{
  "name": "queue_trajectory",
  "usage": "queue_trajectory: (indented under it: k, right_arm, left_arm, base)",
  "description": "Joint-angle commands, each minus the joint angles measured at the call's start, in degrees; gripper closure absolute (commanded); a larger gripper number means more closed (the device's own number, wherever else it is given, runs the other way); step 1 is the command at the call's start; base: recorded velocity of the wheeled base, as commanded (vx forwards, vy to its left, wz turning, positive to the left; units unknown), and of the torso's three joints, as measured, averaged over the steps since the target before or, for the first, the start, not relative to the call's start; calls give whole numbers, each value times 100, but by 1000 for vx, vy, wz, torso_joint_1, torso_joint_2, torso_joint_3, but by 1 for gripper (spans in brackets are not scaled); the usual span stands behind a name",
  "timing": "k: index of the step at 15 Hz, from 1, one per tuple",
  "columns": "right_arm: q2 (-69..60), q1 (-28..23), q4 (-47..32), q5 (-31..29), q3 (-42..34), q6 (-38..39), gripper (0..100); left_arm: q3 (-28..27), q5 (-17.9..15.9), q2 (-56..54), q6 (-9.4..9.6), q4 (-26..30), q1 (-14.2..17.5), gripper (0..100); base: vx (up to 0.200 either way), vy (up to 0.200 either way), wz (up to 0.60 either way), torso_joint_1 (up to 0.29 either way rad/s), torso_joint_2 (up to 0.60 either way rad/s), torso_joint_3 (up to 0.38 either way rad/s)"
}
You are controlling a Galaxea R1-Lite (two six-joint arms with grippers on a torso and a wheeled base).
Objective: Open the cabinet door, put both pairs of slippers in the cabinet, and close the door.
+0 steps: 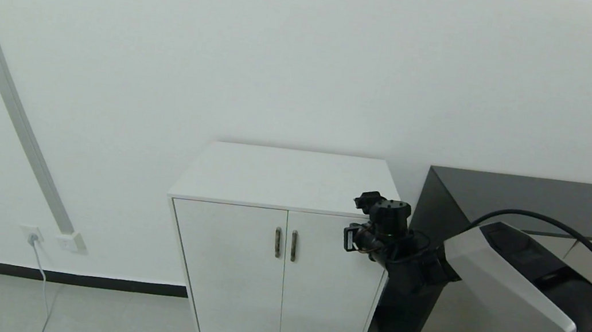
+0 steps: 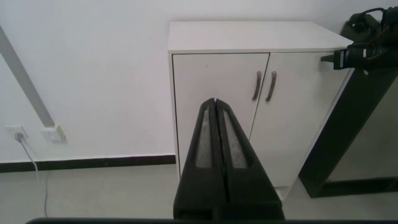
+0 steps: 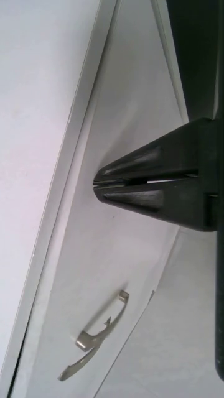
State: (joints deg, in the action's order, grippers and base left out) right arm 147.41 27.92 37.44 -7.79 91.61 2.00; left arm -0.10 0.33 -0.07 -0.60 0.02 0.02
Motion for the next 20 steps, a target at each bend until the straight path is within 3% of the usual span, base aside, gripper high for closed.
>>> queue_trajectory:
  k: [1, 16, 20]
  right_arm:
    - [25, -6, 0, -3, 41, 2, 100]
    - [192, -41, 18, -3, 296, 2, 100]
    - [-63, -41, 159, -12, -144, 20, 100]
  left_arm:
    - [1, 2, 7, -2, 6, -2, 100]
    - [1, 2, 7, -11, 6, 6, 100]
    - [1, 2, 7, -11, -2, 6, 100]
  base:
    - [0, 0, 0, 0, 0, 0]
    - [0, 0, 0, 0, 0, 0]
    - [0, 0, 0, 0, 0, 0]
